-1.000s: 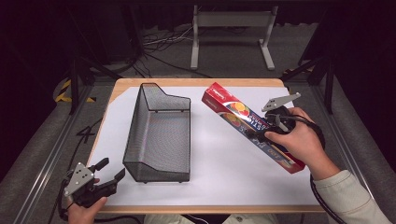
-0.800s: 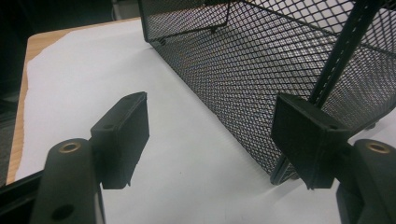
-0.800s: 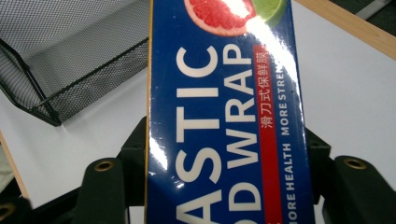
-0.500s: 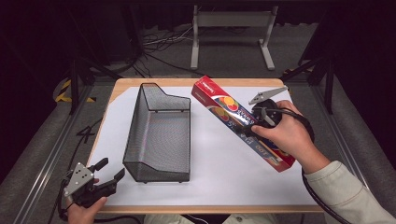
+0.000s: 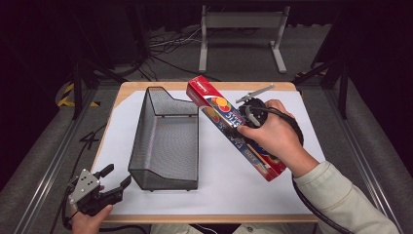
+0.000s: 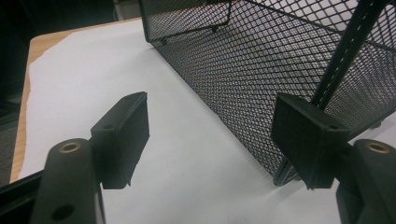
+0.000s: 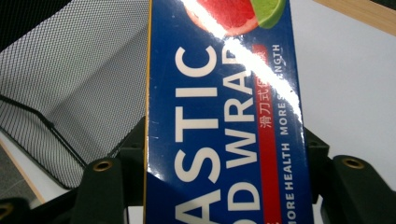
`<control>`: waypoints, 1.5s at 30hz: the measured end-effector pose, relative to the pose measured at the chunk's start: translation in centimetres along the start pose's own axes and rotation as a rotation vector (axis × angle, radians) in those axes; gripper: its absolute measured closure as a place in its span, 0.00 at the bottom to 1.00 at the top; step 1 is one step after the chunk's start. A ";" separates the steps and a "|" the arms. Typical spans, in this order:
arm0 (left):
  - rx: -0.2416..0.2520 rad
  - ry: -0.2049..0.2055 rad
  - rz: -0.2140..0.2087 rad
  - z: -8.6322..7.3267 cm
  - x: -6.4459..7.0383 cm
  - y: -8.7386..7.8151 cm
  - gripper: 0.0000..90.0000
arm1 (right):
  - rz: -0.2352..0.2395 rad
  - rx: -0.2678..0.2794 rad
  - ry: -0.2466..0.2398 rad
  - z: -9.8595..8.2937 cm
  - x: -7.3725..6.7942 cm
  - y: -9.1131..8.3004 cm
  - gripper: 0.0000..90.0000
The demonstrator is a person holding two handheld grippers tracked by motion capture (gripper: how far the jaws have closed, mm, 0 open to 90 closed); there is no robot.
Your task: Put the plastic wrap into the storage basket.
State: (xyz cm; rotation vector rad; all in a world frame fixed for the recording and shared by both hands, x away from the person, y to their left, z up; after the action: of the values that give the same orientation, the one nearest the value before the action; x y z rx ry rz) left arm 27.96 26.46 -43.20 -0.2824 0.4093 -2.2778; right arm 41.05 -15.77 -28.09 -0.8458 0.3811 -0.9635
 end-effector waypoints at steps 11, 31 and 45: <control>-0.028 0.042 -0.005 0.5 0.2 1.2 0.30 | 0.007 -0.003 0.088 2.4 -2.7 1.0 0.45; -0.011 0.028 -0.007 0.2 0.2 0.6 0.30 | 0.106 -0.071 0.224 4.7 -6.0 2.9 0.45; -0.005 0.010 0.019 -0.4 0.1 -0.4 0.30 | 0.150 -0.121 0.236 4.5 -9.4 6.8 0.44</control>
State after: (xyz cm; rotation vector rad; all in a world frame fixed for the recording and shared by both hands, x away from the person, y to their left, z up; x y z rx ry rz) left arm 27.52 26.71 -43.37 -0.2691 0.4211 -2.2602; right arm 42.61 -3.85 -31.21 -0.8022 0.7024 -0.9087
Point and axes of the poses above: each handheld gripper's, and its own axes: y roughly forward along the jaws, z roughly out of its top, x roughly to its right, the point moved 1 cm from there along y, roughly forward along the jaws, and after that the axes turned 11 degrees about -z, right-handed, at the moved point
